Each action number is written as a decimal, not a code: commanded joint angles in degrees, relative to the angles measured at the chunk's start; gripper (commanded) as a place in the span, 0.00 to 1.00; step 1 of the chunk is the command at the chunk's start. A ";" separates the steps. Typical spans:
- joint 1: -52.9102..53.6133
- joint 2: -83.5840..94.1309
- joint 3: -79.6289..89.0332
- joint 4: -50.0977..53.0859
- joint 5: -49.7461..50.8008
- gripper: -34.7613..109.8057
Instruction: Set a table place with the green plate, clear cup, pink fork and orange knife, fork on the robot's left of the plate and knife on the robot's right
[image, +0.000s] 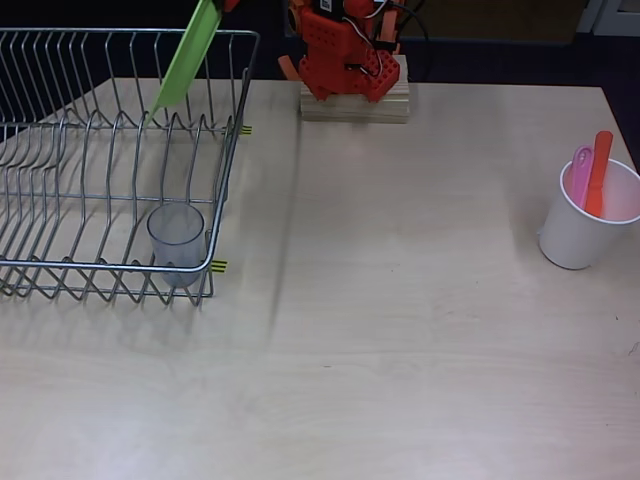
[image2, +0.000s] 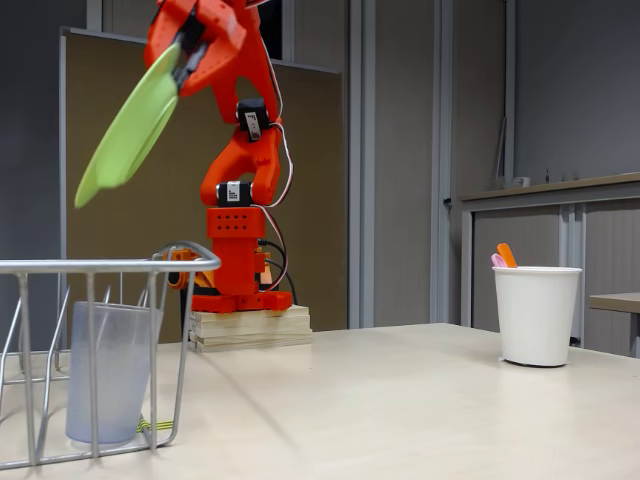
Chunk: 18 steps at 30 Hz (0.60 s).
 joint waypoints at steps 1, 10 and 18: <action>-5.98 1.14 -2.11 -1.58 3.43 0.24; -26.89 -4.57 3.96 -10.11 27.07 0.24; -38.32 -15.82 18.11 -21.88 44.74 0.24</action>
